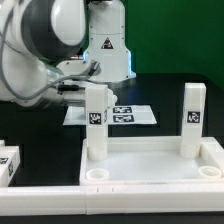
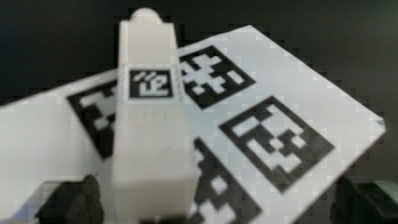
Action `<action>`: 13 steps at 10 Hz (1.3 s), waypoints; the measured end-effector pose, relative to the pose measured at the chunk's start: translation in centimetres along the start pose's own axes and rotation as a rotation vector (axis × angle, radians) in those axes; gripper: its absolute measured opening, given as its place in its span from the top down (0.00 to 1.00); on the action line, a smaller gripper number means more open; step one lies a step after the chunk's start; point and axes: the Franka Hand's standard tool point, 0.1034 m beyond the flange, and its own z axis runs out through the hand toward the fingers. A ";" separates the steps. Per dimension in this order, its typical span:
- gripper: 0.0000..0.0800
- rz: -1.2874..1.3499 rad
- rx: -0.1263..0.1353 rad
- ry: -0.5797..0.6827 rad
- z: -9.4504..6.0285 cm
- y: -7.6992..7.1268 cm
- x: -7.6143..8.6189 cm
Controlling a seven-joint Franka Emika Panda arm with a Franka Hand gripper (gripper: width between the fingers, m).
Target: Assemble desk
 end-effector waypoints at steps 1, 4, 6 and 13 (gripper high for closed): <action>0.19 0.157 -0.003 -0.034 1.3 -0.3 -0.4; 0.19 0.098 0.001 -0.027 0.8 0.0 -0.1; 0.19 0.085 -0.004 -0.044 1.8 0.7 -0.4; 0.33 0.126 0.009 -0.072 3.9 2.0 -0.4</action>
Offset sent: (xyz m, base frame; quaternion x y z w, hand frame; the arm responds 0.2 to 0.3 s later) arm 0.0000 0.0000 0.0000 0.0000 0.0000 0.0000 1.0000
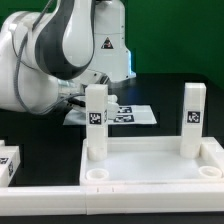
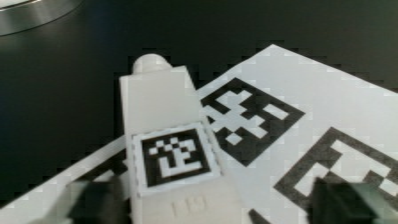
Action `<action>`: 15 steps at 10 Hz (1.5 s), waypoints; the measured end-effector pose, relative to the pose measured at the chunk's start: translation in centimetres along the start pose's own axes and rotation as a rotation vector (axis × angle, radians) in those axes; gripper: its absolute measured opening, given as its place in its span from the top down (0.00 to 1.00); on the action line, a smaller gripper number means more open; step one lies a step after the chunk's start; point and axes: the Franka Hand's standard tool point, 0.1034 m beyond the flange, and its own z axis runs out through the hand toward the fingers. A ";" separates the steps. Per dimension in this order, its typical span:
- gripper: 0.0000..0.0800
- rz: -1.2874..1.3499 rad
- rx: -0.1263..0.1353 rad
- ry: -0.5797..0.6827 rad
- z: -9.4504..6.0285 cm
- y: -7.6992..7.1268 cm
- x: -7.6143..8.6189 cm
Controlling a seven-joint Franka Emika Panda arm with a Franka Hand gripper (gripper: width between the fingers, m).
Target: Assemble desk
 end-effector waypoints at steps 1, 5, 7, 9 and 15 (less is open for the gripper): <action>0.56 0.000 0.000 0.000 0.0 0.0 0.0; 0.64 -0.072 0.021 0.019 -6.5 -1.3 -2.6; 0.64 -0.116 0.030 0.136 -11.2 -3.0 -4.9; 0.64 -0.128 0.036 0.273 -11.3 -3.5 -5.1; 0.64 -0.250 0.056 0.693 -15.2 -13.7 -10.5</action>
Offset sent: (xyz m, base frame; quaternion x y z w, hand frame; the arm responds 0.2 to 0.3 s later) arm 0.0402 -0.0314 0.0476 -0.0416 0.0789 -0.0766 0.9931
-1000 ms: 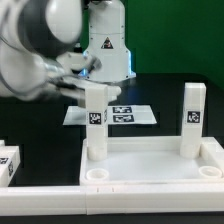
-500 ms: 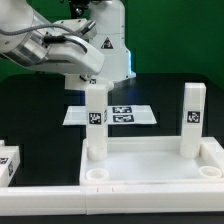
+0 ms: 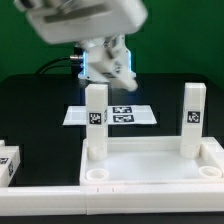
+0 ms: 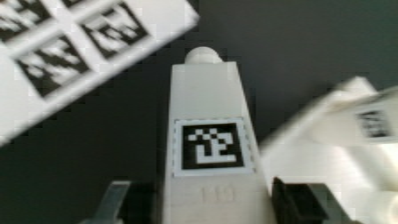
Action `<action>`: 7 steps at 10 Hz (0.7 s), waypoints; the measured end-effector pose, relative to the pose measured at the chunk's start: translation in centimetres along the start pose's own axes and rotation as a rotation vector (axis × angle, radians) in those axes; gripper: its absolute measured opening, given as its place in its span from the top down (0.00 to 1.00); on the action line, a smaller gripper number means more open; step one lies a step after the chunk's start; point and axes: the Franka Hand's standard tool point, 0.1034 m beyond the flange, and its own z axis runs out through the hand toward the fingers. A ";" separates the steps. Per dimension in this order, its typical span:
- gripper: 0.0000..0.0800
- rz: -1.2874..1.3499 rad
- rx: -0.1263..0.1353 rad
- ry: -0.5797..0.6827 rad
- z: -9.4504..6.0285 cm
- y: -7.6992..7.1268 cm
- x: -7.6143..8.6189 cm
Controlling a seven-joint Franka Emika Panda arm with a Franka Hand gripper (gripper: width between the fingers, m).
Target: Assemble desk
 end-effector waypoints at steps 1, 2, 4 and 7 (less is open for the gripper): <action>0.64 -0.033 -0.011 0.028 0.0 -1.2 -0.1; 0.64 -0.031 0.000 0.123 0.0 -1.0 0.8; 0.64 -0.047 0.001 0.284 -0.2 -1.5 1.1; 0.64 -0.186 -0.062 0.472 -3.2 -4.9 3.5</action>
Offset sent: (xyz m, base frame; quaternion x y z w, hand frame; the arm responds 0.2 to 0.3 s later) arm 0.0000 0.0000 0.0000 0.0000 0.1938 0.0000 0.9810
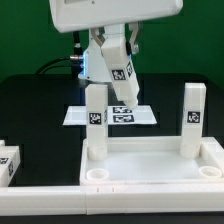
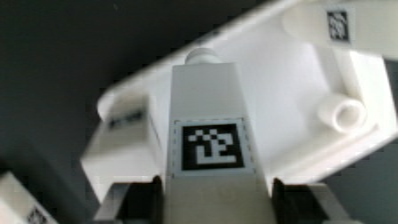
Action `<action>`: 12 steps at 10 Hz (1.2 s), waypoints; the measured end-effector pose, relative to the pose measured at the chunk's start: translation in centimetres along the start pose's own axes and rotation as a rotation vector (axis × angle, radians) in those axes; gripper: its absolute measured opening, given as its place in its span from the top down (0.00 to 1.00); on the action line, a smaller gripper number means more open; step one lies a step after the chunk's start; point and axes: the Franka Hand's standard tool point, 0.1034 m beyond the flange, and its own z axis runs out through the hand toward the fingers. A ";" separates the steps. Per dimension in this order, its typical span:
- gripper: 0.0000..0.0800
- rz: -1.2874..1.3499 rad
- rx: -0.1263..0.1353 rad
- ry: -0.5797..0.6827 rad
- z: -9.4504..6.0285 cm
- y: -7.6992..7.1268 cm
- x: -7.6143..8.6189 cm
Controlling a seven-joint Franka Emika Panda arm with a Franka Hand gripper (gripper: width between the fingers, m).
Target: Assemble desk
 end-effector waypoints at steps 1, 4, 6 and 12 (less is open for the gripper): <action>0.64 -0.034 -0.009 0.071 -0.5 -1.9 1.0; 0.64 -0.016 0.030 0.269 -0.3 -3.3 1.0; 0.64 -0.127 0.004 0.267 0.6 -4.7 1.2; 0.64 -0.311 -0.035 0.251 3.2 -8.1 2.8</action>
Offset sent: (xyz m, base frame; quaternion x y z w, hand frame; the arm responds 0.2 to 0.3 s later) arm 0.0000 0.0000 0.0000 0.0000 0.1938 0.0000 0.9810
